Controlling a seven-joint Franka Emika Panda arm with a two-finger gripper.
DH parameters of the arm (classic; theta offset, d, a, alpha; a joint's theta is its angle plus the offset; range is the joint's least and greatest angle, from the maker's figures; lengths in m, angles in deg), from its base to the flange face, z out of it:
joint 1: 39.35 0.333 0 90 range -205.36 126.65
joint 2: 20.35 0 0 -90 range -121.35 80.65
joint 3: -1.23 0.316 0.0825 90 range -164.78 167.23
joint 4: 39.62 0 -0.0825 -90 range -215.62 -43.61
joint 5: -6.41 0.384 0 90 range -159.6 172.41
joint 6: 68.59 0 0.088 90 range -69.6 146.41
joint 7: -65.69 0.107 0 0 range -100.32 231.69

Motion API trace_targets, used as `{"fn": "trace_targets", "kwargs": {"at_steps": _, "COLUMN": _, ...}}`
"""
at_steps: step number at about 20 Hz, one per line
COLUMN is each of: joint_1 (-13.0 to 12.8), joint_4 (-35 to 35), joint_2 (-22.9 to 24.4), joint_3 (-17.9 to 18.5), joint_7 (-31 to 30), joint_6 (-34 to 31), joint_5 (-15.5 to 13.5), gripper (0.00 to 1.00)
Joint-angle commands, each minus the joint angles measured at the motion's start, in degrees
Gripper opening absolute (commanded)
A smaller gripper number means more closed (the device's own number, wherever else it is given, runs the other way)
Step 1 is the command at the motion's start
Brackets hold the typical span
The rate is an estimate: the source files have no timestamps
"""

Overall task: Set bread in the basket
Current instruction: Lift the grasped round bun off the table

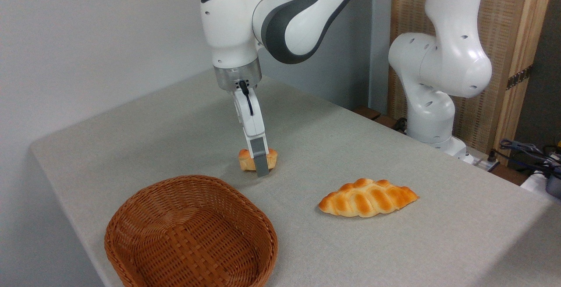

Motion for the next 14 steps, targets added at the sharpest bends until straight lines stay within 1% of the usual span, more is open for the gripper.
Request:
{"fn": "trace_targets", "kwargs": {"at_steps": 1, "joint_1": -0.24, "joint_4": -0.65, "joint_2": -0.33, "joint_3": 0.31, "joint_7": 1.14, "joint_6": 1.26, "joint_5": 0.01, "gripper": 0.20}}
{"fn": "trace_targets", "kwargs": {"at_steps": 5, "joint_1": -0.24, "joint_4": -0.56, "joint_2": -0.24, "joint_3": 0.31, "joint_7": 1.14, "joint_6": 1.18, "joint_5": 0.01, "gripper": 0.16}}
{"fn": "trace_targets", "kwargs": {"at_steps": 8, "joint_1": -0.15, "joint_4": 0.84, "joint_2": 0.55, "joint_3": 0.75, "joint_7": 0.70, "joint_6": 0.12, "joint_5": -0.61, "gripper": 0.16}}
{"fn": "trace_targets", "kwargs": {"at_steps": 9, "joint_1": -0.15, "joint_4": 2.50, "joint_2": 0.64, "joint_3": 1.19, "joint_7": 0.52, "joint_6": -2.58, "joint_5": -0.87, "gripper": 0.16}}
{"fn": "trace_targets", "kwargs": {"at_steps": 11, "joint_1": 0.02, "joint_4": 9.33, "joint_2": -0.15, "joint_3": 2.06, "joint_7": 0.52, "joint_6": -12.75, "joint_5": -0.87, "gripper": 0.16}}
{"fn": "trace_targets", "kwargs": {"at_steps": 12, "joint_1": 0.02, "joint_4": 12.59, "joint_2": -0.67, "joint_3": 3.37, "joint_7": 0.87, "joint_6": -17.06, "joint_5": -0.87, "gripper": 0.16}}
{"fn": "trace_targets", "kwargs": {"at_steps": 13, "joint_1": 0.02, "joint_4": 15.58, "joint_2": -1.46, "joint_3": 4.87, "joint_7": 0.87, "joint_6": -20.15, "joint_5": -0.87, "gripper": 0.16}}
{"fn": "trace_targets", "kwargs": {"at_steps": 14, "joint_1": 0.02, "joint_4": 17.78, "joint_2": -1.82, "joint_3": 5.58, "joint_7": 0.96, "joint_6": -21.49, "joint_5": -0.96, "gripper": 0.17}}
